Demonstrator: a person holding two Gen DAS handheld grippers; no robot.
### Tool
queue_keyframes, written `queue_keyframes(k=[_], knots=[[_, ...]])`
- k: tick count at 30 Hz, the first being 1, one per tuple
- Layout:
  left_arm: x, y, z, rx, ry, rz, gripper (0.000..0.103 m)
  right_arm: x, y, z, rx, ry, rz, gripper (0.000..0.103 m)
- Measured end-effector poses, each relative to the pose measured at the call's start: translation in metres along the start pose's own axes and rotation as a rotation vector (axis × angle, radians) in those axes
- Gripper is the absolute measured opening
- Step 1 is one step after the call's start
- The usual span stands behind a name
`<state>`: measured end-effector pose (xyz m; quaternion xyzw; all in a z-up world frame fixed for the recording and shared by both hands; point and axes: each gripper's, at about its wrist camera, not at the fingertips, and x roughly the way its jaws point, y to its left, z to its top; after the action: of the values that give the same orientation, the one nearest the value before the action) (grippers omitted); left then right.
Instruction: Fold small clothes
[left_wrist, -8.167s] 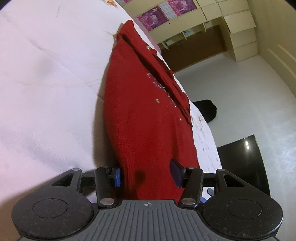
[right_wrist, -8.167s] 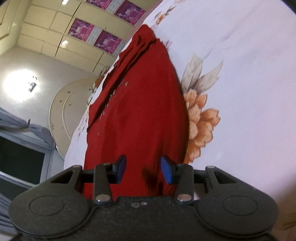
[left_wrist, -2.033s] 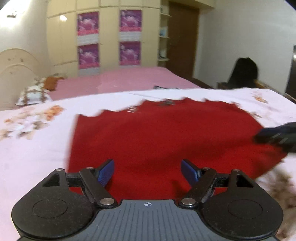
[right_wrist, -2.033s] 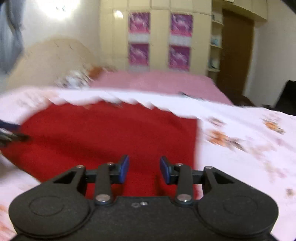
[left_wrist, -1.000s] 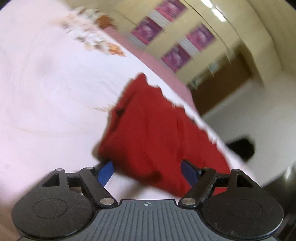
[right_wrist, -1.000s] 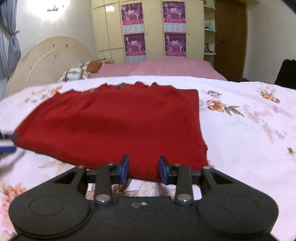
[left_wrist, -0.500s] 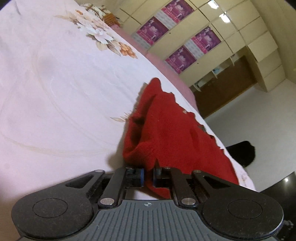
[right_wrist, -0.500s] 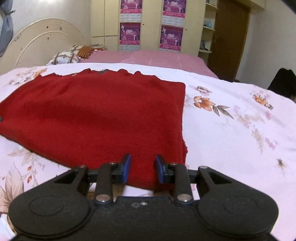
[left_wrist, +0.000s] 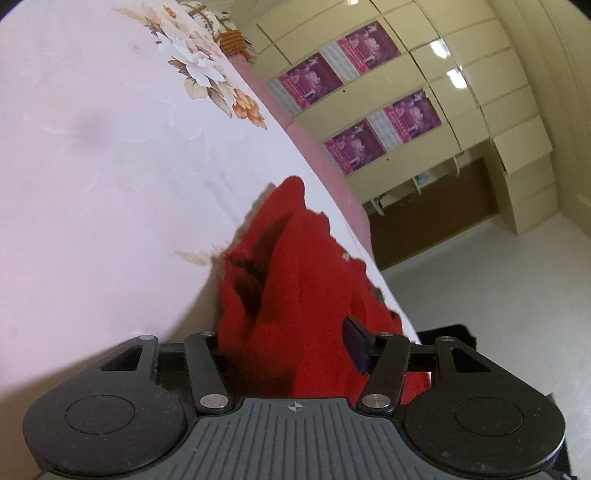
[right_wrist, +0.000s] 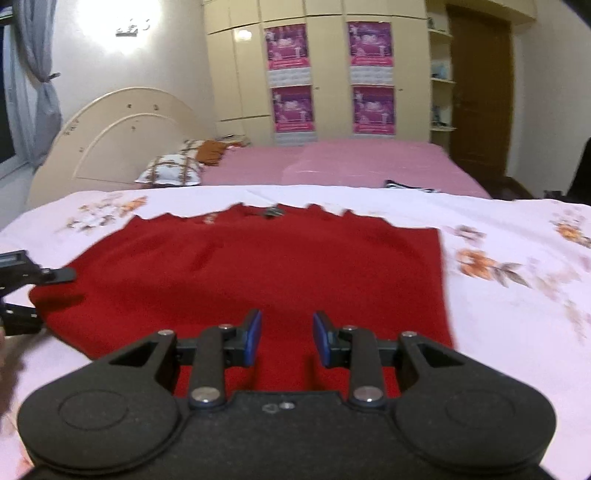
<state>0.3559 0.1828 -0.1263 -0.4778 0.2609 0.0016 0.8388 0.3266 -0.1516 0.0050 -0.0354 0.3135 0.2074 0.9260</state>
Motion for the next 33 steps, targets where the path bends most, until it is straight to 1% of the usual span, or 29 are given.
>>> queue_keyframes(k=[1,2,3,4,5,6,7,9,12,13,14,15,17,20,24,26,27,28,29,31,33], knots=[[0.004,-0.001,0.003,0.005,0.002,0.001,0.055,0.006,0.002,0.004,-0.003,0.004,0.01,0.029],[0.009,-0.002,0.006,0.019,0.01,0.017,0.045,0.013,0.004,0.008,-0.004,0.01,0.02,0.026],[0.014,-0.001,0.009,0.025,0.022,0.037,0.029,0.018,0.006,0.011,-0.004,0.014,0.026,0.022],[0.017,0.001,0.011,0.022,0.031,0.055,0.021,0.025,0.008,0.015,-0.012,0.02,0.033,0.019],[0.021,0.004,0.013,0.008,0.042,0.057,0.015,0.031,0.012,0.018,-0.019,0.022,0.04,0.016],[0.023,0.006,0.015,0.004,0.047,0.046,0.013,0.037,0.016,0.021,-0.027,0.025,0.049,0.013],[0.024,0.004,0.016,0.024,0.05,0.047,0.012,0.041,0.022,0.022,-0.036,0.028,0.056,0.012],[0.024,-0.003,0.015,0.072,0.049,0.055,0.01,0.049,0.035,0.025,-0.071,0.027,0.067,0.011],[0.006,-0.003,0.017,0.064,-0.012,-0.009,0.008,0.056,0.052,0.024,-0.137,0.041,0.072,0.011],[0.002,0.0,0.017,0.074,-0.021,-0.004,0.008,0.065,0.056,0.019,-0.191,0.093,0.03,0.009],[0.005,0.007,0.016,0.067,0.001,0.021,0.008,0.076,0.057,0.011,-0.244,0.144,-0.03,0.004],[0.01,0.014,0.015,0.056,0.027,0.037,0.008,0.074,0.054,0.006,-0.263,0.11,-0.025,0.003],[0.011,0.011,0.016,0.078,0.024,0.027,0.008,0.075,0.052,0.009,-0.242,0.128,-0.016,0.003],[0.015,0.009,0.019,0.066,0.035,0.019,0.008,0.078,0.05,0.011,-0.218,0.137,-0.002,0.003],[0.009,-0.006,0.025,0.116,0.032,-0.006,0.008,0.076,0.064,0.012,-0.269,0.125,-0.04,0.003],[0.011,-0.01,0.028,0.124,0.039,-0.002,0.008,0.063,0.065,0.021,-0.233,0.057,-0.015,0.006],[0.01,-0.011,0.028,0.124,0.041,-0.001,0.008,0.069,0.065,0.022,-0.216,0.078,-0.024,0.005],[0.009,-0.014,0.028,0.126,0.04,-0.006,0.008,0.083,0.063,0.019,-0.207,0.146,-0.036,0.006],[0.007,-0.019,0.029,0.137,0.035,-0.013,0.008,0.088,0.063,0.015,-0.215,0.143,-0.036,0.006],[0.002,-0.037,0.03,0.191,0.03,-0.023,0.008,0.089,0.066,0.011,-0.242,0.122,-0.037,0.006],[0.0,-0.064,0.03,0.256,0.03,-0.055,0.008,0.09,0.059,0.014,-0.182,0.128,-0.009,0.006]])
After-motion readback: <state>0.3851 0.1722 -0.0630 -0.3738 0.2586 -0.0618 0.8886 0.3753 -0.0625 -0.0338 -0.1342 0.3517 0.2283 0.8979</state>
